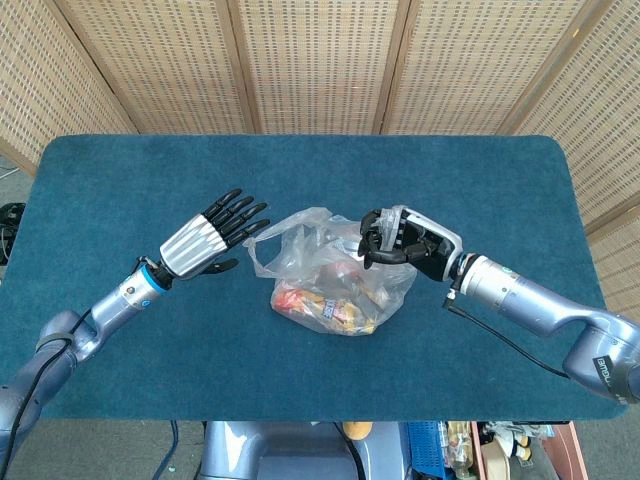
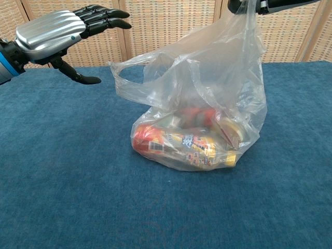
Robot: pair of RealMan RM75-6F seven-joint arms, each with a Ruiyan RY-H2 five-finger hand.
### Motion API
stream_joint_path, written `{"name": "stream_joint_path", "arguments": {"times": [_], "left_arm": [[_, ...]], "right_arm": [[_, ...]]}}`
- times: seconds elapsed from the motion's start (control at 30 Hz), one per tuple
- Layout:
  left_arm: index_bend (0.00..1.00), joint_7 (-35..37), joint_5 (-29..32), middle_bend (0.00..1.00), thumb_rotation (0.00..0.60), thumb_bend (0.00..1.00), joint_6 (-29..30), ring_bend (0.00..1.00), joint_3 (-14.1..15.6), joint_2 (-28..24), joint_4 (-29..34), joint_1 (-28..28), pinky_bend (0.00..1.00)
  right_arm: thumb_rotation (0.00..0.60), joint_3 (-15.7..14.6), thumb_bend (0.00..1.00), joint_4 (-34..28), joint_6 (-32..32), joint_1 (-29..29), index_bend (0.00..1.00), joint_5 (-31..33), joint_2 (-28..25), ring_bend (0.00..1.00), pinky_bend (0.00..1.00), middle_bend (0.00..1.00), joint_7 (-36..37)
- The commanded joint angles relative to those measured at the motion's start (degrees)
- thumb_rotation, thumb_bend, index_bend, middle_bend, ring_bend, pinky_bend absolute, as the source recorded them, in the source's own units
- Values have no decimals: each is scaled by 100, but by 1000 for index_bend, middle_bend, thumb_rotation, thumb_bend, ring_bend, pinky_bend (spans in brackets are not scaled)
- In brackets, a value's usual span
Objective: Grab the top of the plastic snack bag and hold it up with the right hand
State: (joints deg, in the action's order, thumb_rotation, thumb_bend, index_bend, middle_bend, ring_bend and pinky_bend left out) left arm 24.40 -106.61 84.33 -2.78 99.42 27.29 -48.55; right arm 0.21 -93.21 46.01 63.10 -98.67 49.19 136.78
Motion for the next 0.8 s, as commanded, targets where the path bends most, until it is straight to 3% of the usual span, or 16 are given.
{"name": "stream_joint_path", "arguments": {"times": [0.03,0.53,0.7,0.8], "left_arm": [[93,-183,-24,0,600,242,21,0,80,102,-155,-106,0],[151,-608,13,0,600,273,-68,0,412,454,-895,-329,0],[312,-584,142,0,600,286,-10,0,380,654,-999,-384,0],[471,-610,255,0,600,310,27,0,308,844,-1078,-439,0]], "right_arm": [[600,-5,0,-11,9,8,503,31,-3,474,493,671,-19],[600,-5,0,-75,40,24,503,154,-78,469,492,670,-72],[600,-12,0,-96,58,17,502,152,-99,469,492,670,-81],[600,-25,0,-100,81,5,501,135,-102,469,492,670,-71]]}}
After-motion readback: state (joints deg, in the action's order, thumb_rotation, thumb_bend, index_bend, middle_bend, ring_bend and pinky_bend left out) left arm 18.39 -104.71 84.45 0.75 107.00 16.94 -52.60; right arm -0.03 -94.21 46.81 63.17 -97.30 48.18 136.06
